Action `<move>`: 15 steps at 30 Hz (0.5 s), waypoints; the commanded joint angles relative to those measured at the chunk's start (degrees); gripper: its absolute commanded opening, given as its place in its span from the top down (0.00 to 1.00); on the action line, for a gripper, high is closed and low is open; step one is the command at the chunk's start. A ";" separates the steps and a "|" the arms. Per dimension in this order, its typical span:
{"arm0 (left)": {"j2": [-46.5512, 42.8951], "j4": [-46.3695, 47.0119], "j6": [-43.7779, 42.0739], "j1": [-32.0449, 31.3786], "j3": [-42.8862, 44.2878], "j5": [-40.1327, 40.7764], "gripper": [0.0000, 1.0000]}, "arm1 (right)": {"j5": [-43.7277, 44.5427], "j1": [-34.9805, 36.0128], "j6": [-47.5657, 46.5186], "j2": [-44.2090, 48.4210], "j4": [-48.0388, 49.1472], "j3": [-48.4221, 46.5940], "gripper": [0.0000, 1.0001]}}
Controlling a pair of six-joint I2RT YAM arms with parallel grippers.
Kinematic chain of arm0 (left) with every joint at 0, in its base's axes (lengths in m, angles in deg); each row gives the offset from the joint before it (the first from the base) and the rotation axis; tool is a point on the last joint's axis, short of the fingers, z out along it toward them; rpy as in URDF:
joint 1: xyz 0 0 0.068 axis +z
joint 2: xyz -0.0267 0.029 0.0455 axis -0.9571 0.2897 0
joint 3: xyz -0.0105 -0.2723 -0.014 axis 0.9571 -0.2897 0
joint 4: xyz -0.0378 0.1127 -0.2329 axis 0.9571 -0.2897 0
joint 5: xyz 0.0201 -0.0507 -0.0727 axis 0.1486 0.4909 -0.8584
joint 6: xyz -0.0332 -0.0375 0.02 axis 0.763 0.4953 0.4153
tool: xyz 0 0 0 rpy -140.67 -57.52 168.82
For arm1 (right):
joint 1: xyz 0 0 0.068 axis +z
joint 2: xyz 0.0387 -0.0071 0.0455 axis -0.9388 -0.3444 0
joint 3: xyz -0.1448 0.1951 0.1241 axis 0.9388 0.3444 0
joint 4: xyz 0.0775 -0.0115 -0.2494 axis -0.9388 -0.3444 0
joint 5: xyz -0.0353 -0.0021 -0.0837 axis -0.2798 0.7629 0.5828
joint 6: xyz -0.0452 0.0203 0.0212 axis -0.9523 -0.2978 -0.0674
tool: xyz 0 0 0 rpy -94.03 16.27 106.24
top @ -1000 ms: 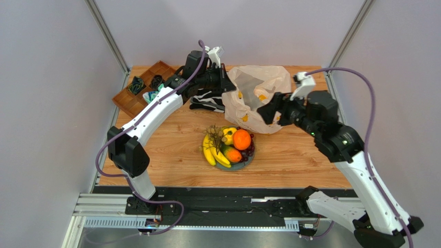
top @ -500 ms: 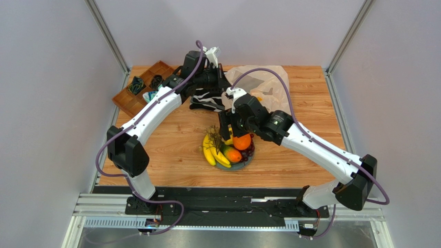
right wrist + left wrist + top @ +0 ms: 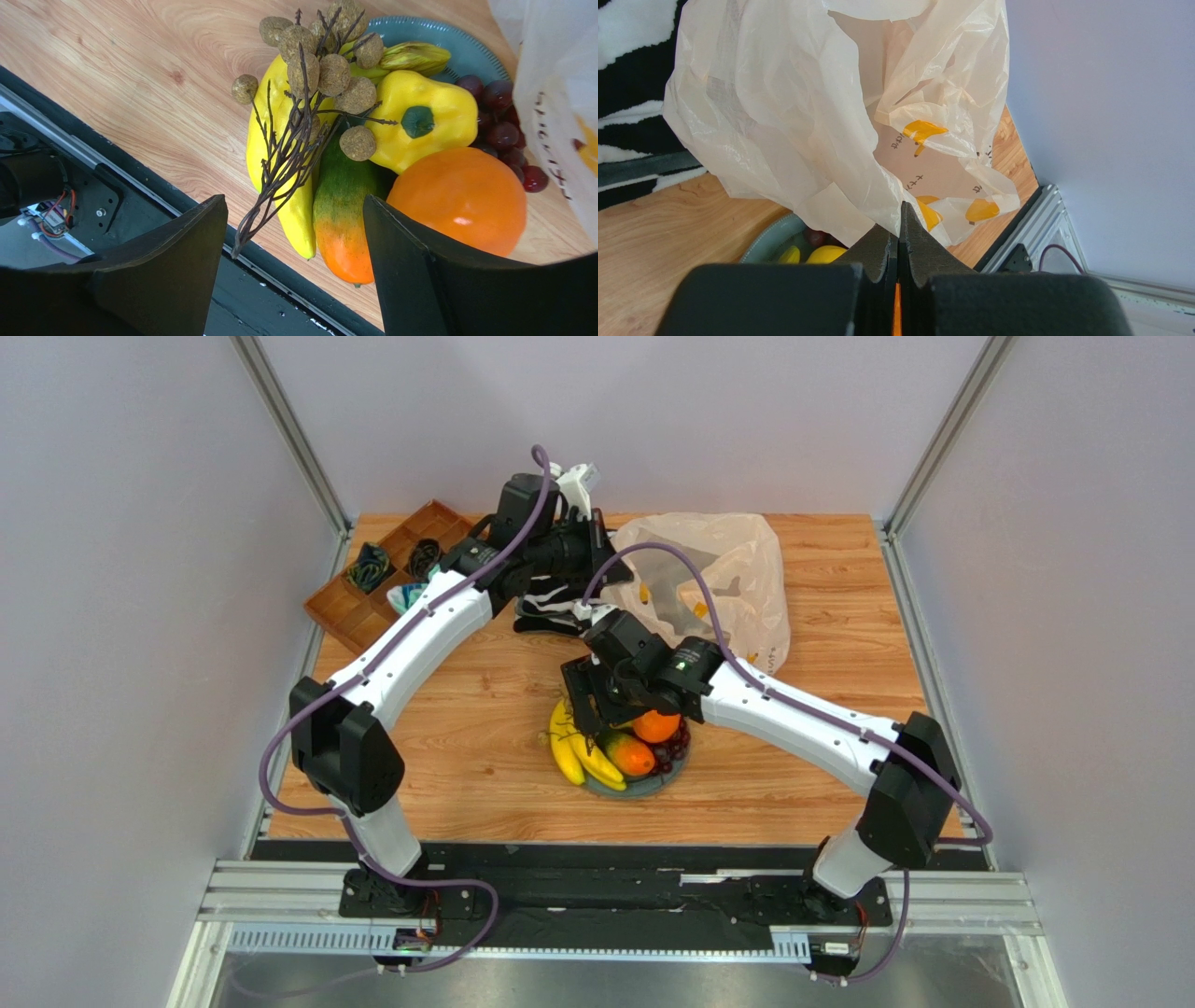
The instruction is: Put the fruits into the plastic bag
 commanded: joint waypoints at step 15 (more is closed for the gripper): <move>1.31 1.22 1.52 0.77 1.25 -2.61 1.00 | 2.49 2.95 3.11 -8.19 -0.72 -3.46 0.44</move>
